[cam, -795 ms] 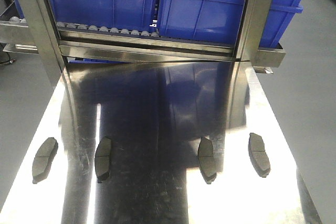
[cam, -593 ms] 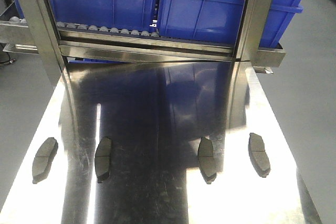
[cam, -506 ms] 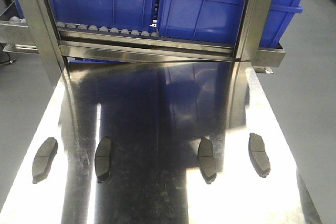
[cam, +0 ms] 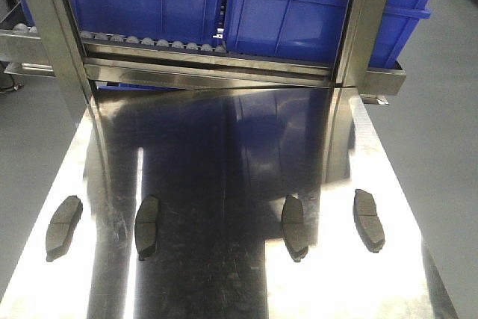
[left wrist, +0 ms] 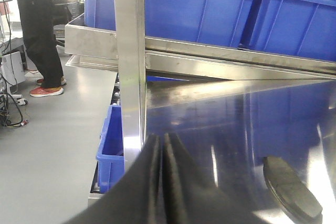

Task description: Move and align brake pads A on conveyor

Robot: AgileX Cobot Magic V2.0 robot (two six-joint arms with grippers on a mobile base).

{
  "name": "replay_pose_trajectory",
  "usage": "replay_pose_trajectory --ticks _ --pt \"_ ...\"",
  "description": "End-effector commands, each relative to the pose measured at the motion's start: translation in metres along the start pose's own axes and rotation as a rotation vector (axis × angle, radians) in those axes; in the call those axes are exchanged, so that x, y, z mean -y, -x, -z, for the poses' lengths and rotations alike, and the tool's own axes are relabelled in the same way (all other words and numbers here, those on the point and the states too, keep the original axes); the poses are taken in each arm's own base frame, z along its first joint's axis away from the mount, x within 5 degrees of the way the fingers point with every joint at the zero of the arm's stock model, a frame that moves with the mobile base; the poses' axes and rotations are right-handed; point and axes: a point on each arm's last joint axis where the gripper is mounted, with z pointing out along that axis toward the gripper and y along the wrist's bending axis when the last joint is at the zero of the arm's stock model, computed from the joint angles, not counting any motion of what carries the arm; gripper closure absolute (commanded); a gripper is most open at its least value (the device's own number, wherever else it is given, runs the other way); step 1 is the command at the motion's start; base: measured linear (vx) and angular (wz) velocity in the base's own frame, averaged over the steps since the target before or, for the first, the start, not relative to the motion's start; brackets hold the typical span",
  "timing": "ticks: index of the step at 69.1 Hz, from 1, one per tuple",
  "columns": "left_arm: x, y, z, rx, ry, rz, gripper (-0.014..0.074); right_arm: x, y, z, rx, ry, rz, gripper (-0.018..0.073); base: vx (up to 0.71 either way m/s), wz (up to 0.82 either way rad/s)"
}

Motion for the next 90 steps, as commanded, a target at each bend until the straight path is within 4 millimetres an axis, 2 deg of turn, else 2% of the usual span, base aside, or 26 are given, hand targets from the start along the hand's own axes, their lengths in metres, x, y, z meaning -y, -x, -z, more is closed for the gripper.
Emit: replay_pose_trajectory --ticks 1,50,59,70,77,90 --pt "0.001 0.000 0.000 0.070 -0.018 -0.002 0.0602 0.000 0.006 0.001 0.085 -0.003 0.012 0.0569 0.00 0.00" --pt "0.002 0.005 0.000 0.112 -0.025 -0.001 0.0602 0.000 0.006 0.001 0.086 -0.003 0.012 0.0569 0.00 0.00" --pt "0.004 0.028 0.006 0.255 -0.048 0.026 0.0602 0.000 0.006 0.001 0.086 -0.003 0.012 0.0569 0.00 0.00" --pt "0.007 0.072 0.017 0.359 -0.059 0.041 0.0602 0.000 0.006 0.001 0.086 -0.003 0.012 0.0569 0.00 0.00" --pt "0.009 0.097 0.017 0.323 -0.047 0.027 0.0602 0.000 0.006 0.001 0.086 -0.003 0.012 0.0569 0.00 0.00" --pt "0.009 0.126 -0.008 0.058 -0.003 0.028 0.0602 0.000 0.006 0.001 0.086 -0.003 0.012 0.0569 0.00 0.00"
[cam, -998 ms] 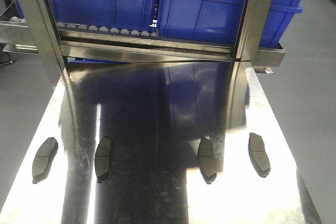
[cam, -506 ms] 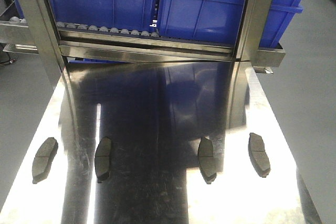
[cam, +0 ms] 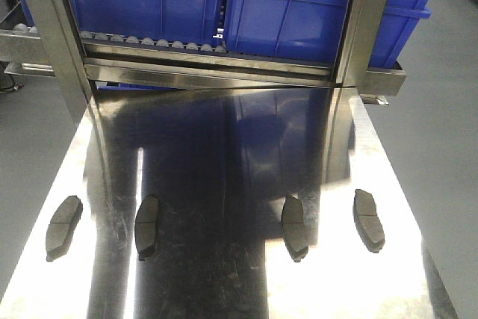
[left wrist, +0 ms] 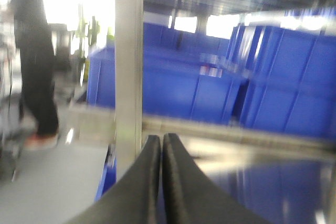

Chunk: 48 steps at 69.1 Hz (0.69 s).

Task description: Move and align brake pads A on conveyor

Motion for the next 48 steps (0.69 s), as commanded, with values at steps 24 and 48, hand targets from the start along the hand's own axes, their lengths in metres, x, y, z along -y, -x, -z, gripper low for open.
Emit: replay_pose_trajectory --ticks 24,48 --pt "0.000 0.004 -0.048 -0.366 0.051 -0.004 0.0601 0.000 0.006 0.001 0.086 -0.003 0.012 0.0569 0.00 0.00" --pt "0.001 0.010 -0.058 -0.380 0.052 -0.006 0.0349 0.000 0.006 0.001 0.086 -0.003 0.012 0.0569 0.00 0.00"
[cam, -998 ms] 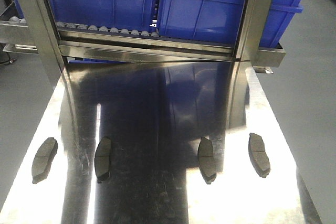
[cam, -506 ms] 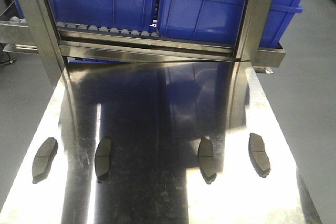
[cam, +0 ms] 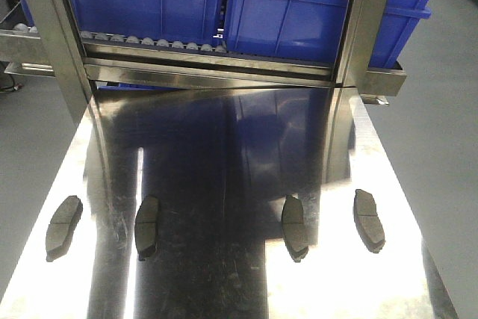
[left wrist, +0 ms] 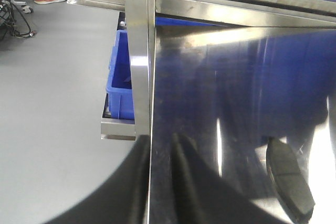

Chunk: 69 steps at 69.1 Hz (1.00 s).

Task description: Move and align brake pads A on conveyor

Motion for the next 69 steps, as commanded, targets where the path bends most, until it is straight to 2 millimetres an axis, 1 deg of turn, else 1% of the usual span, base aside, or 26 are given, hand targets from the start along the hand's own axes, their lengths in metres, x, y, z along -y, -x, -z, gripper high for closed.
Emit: replay_pose_trajectory --ticks 1,2,9,16,21,25,30,39,40,43,50,56,60,69 --pt "0.003 0.019 0.003 0.093 -0.021 -0.001 0.0330 0.000 0.006 0.001 0.086 -0.003 0.012 0.0569 0.00 0.00" --pt "0.003 0.019 0.003 0.093 -0.021 -0.001 0.0301 0.000 0.006 0.001 0.086 -0.003 0.012 0.0569 0.00 0.00" --pt "0.004 0.022 0.001 0.089 -0.021 -0.003 0.0178 0.000 0.006 0.001 0.086 -0.003 0.012 0.0569 0.00 0.00" --pt "0.004 0.027 -0.005 0.046 -0.013 -0.038 0.0108 0.000 0.006 0.001 0.086 -0.002 0.012 0.0569 0.00 0.00" --pt "0.005 0.032 -0.012 -0.015 -0.005 -0.074 0.0095 0.000 0.006 0.001 0.086 -0.001 0.012 0.0569 0.00 0.00" --pt "0.006 0.037 -0.019 -0.064 -0.008 -0.065 0.0097 0.000 0.006 0.001 0.086 -0.001 0.012 0.0569 0.00 0.00" --pt "0.010 0.046 -0.032 -0.140 -0.024 -0.049 0.0099 0.000 0.006 0.001 0.086 -0.001 0.012 0.0569 0.00 0.00" --pt "0.018 0.057 -0.065 -0.322 -0.067 -0.092 0.0100 0.000 0.006 0.001 0.086 -0.001 0.012 0.0569 0.00 0.00" --pt "0.018 0.057 -0.072 -0.352 -0.070 -0.093 0.0100 0.000 0.006 0.001 0.086 -0.001 0.012 0.0569 0.00 0.00" --pt "0.020 0.061 -0.084 -0.406 -0.075 -0.087 0.0100 0.000 0.006 0.001 0.086 -0.001 0.012 0.0569 0.00 0.00" --pt "0.022 0.061 -0.118 -0.559 -0.071 -0.084 0.0100 0.000 0.006 0.001 0.086 -0.001 0.012 0.0569 0.00 0.00" --pt "0.024 0.056 -0.146 -0.674 -0.066 -0.082 0.0100 0.000 0.006 0.001 0.086 -0.001 0.012 0.0569 0.00 0.00" --pt "0.024 0.049 -0.165 -0.757 -0.061 -0.083 0.0100 0.000 0.006 0.001 0.086 -0.001 0.012 0.0569 0.00 0.00" --pt "0.024 0.037 -0.198 -0.840 -0.055 -0.077 0.0100 0.000 0.006 0.001 0.086 -0.001 0.012 0.0569 0.00 0.00"
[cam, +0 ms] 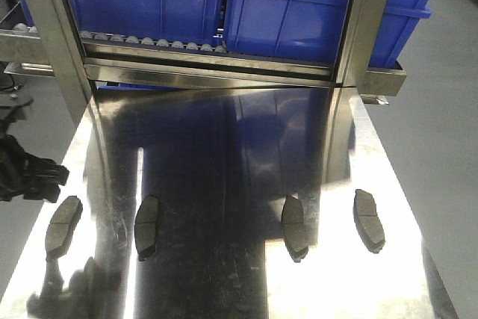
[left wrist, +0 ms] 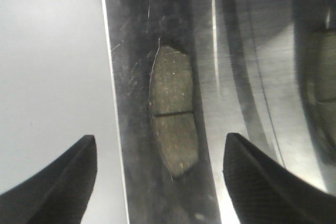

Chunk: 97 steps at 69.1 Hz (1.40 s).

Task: Move and align brake pads A on conveyor
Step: 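Lower the left gripper onto the outermost brake pad and grasp it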

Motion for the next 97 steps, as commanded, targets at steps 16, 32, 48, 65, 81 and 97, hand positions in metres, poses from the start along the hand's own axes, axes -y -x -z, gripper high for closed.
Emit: replay_pose_trajectory --ticks 16,32,48,65,81,97 --pt "0.007 0.030 -0.034 -0.041 -0.036 0.025 0.0100 0.000 0.006 0.001 0.086 -0.002 0.012 0.0569 0.00 0.00" --pt "0.018 0.031 -0.048 -0.067 -0.036 -0.015 0.0100 0.000 0.006 0.001 0.086 -0.002 0.012 0.0569 0.00 0.00" --pt "0.018 0.029 -0.062 -0.121 -0.029 0.085 0.0100 0.000 0.006 0.001 0.086 -0.002 0.012 0.0569 0.00 0.00" --pt "0.018 0.029 -0.063 -0.119 -0.034 0.095 0.0122 0.000 0.006 0.001 0.086 -0.002 0.012 0.0569 0.00 0.00" --pt "0.018 0.027 -0.062 -0.136 -0.033 0.096 0.0216 0.000 0.006 0.001 0.086 -0.002 0.012 0.0569 0.00 0.00" --pt "0.017 0.014 -0.074 -0.163 -0.027 0.100 0.0301 0.000 0.006 0.001 0.086 -0.002 0.012 0.0569 0.00 0.00"
